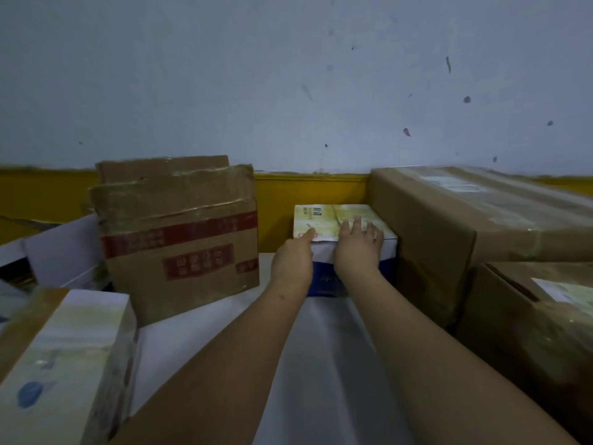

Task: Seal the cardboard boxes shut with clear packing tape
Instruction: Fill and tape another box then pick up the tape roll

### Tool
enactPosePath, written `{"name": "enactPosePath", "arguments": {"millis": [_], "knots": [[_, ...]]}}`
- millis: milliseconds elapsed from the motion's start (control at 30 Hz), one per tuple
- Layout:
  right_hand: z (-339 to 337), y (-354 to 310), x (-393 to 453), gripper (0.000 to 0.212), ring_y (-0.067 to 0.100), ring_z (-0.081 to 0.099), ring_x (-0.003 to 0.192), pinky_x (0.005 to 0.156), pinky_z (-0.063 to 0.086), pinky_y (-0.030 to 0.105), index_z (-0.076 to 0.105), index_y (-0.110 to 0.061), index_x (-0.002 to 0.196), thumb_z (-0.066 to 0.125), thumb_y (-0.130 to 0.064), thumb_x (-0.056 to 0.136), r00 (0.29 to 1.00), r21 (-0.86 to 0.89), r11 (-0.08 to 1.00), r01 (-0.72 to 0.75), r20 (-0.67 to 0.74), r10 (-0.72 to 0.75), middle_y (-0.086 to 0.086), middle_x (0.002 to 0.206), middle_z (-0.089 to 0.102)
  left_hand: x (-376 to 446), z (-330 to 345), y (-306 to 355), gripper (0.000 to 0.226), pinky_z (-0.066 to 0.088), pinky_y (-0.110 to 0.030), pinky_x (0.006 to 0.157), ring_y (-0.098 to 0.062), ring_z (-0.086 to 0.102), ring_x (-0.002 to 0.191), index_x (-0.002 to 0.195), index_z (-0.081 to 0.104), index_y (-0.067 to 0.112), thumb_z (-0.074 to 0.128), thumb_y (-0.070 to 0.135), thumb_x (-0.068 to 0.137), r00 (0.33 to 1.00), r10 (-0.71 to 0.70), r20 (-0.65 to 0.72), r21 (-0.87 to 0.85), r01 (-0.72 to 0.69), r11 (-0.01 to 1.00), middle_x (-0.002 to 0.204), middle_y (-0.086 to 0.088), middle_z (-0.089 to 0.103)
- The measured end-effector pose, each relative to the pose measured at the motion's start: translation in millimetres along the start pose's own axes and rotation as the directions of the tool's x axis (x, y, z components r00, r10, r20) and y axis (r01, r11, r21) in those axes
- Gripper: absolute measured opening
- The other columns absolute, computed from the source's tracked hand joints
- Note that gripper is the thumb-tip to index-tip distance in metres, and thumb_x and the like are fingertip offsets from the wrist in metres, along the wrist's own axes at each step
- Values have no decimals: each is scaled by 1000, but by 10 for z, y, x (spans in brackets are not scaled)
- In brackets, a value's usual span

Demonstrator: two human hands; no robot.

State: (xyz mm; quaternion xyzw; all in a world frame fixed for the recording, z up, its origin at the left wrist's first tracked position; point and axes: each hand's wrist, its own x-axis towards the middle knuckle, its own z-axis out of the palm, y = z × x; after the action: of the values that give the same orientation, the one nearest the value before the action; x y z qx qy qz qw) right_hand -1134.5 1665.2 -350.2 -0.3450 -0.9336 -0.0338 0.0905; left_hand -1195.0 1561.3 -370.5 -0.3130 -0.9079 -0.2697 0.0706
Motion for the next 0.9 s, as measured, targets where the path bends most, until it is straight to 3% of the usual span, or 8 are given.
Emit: {"name": "enactPosePath", "arguments": {"millis": [233,400,533,600,667,767,833,900], "knots": [[40,-13,251,72,38,-3,151,122,-1,53,0,-18,159,43,-19,101,999,-9,1000,1,43,0,13,165,-11,311,-50,43,70,53,-45,94,-39,51,129,160,21,29,44,0,101,991,-16,135,190,-10,982,138,-20,56],[-84,-181,-13,93,43,-9,150,121,2,57,-15,-15,156,56,-23,97,991,103,987,-125,52,120,22,161,-21,66,-501,21,100,43,-52,109,-47,24,148,156,-24,32,58,21,100,942,-64,330,375,-69,925,164,-30,-1],[-139,-704,-686,60,42,29,143,115,29,50,24,-7,154,48,-20,100,972,251,965,80,-234,-20,21,161,17,-516,-1450,-210,63,47,-46,104,-35,44,139,156,34,21,54,32,98,962,259,86,438,-270,857,156,-18,38],[-220,-954,-1122,25,34,60,111,83,48,39,61,-10,117,51,-22,98,943,395,884,249,-309,-128,15,125,60,-897,-2016,-320,38,53,-43,91,-28,58,119,130,65,19,54,32,96,939,338,-59,425,-283,860,132,-11,58],[-356,-1266,-1580,22,27,66,85,66,48,32,65,-16,90,51,-31,97,932,563,749,350,-290,-218,7,91,67,-1309,-2546,-541,30,54,-40,83,-22,63,101,111,73,16,54,33,95,954,244,-176,407,-155,900,113,-7,66],[-641,-1839,-2064,54,22,60,78,64,46,33,63,-20,102,46,-70,86,854,659,572,487,-224,-469,3,90,65,-1832,-3084,-965,44,55,-41,73,-28,67,86,93,73,5,51,43,98,963,-83,-255,359,174,917,92,-13,71],[-731,-2336,-2325,107,26,64,97,72,50,37,49,-24,138,35,-98,62,774,695,550,463,-14,-633,10,119,63,-2187,-3231,-1245,67,48,-39,67,-34,65,93,97,70,1,36,59,103,914,-348,-208,362,402,841,100,-19,69],[-687,-2747,-2528,140,45,34,140,102,41,56,5,-23,159,36,-104,49,725,585,686,433,226,-650,14,162,21,-2465,-3184,-1495,83,51,-39,81,-37,59,114,135,56,4,25,71,98,806,-589,-53,275,579,767,137,-21,57]]}}
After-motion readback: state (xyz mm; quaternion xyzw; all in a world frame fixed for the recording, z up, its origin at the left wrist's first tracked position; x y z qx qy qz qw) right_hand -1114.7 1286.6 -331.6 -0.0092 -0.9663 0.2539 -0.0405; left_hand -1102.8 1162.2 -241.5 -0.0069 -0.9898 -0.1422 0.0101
